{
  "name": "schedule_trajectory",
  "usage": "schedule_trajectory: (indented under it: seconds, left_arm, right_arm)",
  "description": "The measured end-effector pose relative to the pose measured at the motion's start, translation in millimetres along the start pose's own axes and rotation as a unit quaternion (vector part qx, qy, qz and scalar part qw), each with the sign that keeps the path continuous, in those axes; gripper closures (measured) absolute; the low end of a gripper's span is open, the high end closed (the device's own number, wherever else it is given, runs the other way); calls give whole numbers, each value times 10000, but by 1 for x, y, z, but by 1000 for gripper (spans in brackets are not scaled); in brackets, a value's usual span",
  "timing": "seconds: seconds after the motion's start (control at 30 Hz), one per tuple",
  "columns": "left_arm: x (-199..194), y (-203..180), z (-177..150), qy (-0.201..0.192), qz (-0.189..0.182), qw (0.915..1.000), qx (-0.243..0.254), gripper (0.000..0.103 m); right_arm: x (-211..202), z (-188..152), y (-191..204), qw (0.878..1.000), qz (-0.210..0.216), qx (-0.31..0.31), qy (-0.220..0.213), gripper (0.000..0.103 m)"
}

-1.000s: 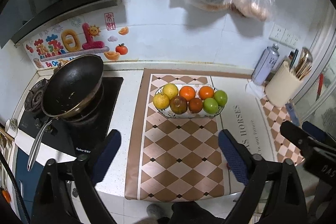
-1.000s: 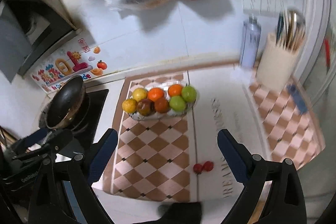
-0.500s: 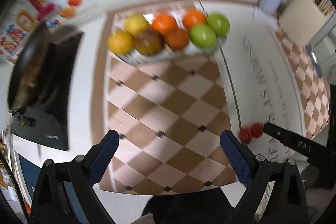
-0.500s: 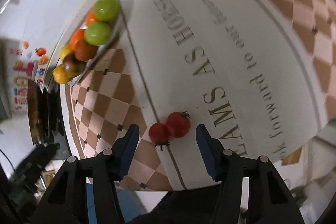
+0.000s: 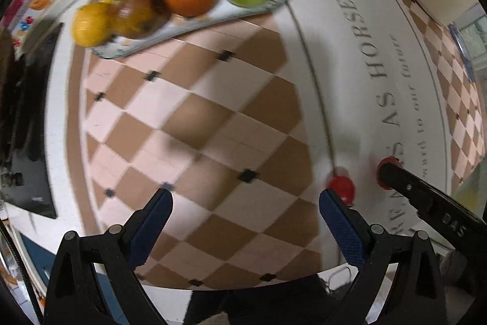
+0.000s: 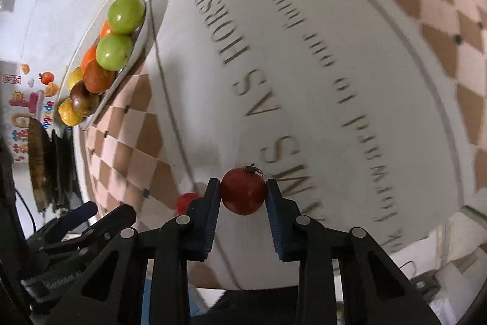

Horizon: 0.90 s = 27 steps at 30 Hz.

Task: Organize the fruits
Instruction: 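Grasp a cherry tomato with the right tool while the left tool grasps the other, then carry both cherry tomatoes onto the plate and open both tools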

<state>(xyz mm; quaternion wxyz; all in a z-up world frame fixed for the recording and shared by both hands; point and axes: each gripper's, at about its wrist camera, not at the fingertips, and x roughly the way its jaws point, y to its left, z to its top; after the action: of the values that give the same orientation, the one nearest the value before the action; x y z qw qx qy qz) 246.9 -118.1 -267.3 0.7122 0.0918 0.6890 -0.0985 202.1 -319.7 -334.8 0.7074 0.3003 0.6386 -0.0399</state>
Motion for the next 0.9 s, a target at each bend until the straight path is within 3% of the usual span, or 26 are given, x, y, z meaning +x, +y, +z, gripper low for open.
schedule_trajectory:
  seconds: [0.13,0.23,0.3,0.43,0.5,0.57,0.9]
  left_arm:
    - [17,-28,2,202,-192,9990,346,4]
    - [23,-49,1,248,-350,9970,645,14]
    - [27,-62,0,266,-358,9956,821,32]
    - [32,-76,-1,300,-557,9936,937,52]
    - [31,-83,-2,292,-588,9925,1036,66]
    - [30,-89,-3,280,-594,9919,1092,72]
    - [29,-92,-6,296,-656,9909,1133,76]
  right_arm:
    - [-11,-1,-18,9996,-266,-78,-72,71]
    - [-15,-2,-33,9993,-358,-31,-67,71]
    - [-17,-3,-39,9992,-385,3,-89,71]
    - [-18,-4,-38,9990,-429,-14,-132,71]
    - [-18,-4,-36,9990,-431,-36,-138,71]
    - [-19,-3,-34,9989,-437,-59,-160,71]
    - [-19,2,-29,9988,-447,-84,-175,71]
